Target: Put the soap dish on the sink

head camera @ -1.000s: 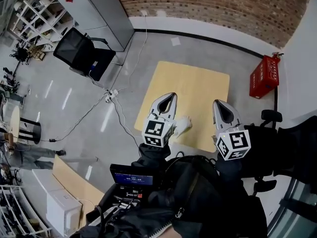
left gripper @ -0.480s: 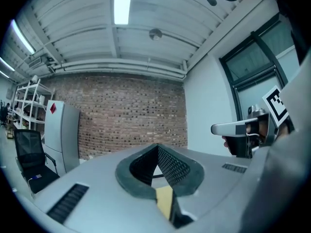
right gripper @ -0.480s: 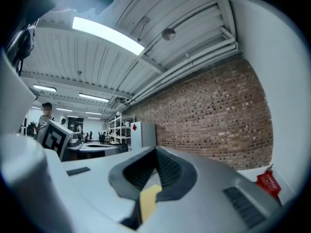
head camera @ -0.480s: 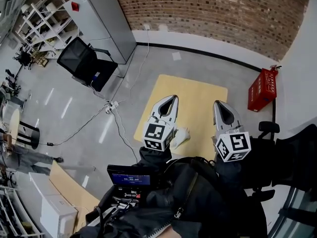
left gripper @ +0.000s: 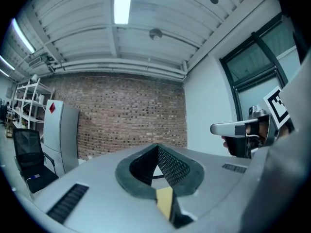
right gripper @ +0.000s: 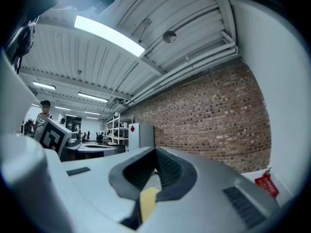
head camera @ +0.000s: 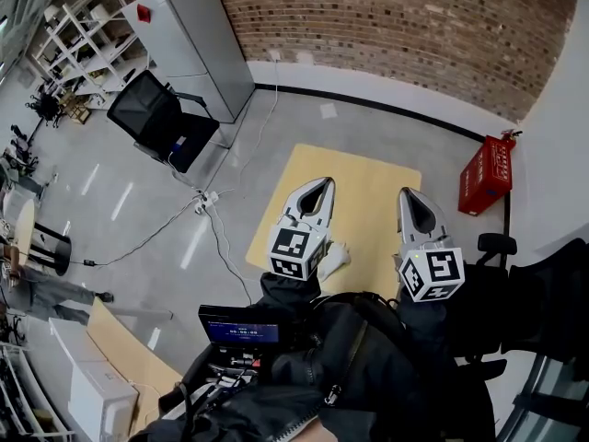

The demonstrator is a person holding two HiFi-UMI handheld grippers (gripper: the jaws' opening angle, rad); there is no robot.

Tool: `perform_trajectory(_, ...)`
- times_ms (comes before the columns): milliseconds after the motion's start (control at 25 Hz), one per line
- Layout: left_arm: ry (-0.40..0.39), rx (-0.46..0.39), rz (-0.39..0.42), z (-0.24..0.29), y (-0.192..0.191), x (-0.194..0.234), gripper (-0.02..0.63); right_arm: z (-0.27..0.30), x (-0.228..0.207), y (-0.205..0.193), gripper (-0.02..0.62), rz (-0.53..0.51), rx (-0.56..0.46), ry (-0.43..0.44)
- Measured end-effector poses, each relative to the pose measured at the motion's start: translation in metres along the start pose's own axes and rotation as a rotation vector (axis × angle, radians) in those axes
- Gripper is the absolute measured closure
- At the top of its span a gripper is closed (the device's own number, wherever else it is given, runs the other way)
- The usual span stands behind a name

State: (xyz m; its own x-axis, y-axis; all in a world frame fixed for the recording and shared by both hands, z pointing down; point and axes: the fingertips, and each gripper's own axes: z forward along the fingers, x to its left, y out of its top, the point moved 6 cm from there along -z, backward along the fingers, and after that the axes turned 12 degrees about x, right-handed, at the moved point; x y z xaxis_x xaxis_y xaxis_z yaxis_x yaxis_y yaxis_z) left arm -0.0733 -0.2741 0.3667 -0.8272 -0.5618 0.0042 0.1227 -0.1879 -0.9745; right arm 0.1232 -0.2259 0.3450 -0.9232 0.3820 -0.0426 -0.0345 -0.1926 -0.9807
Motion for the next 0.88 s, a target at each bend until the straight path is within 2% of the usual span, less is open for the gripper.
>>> perform_trajectory(880, -0.022, 0.037, 0.014, 0.012, -0.008, -0.006, 0.603, 0.001, -0.007, -0.001, 0.591, 0.003, -0.008, -0.017)
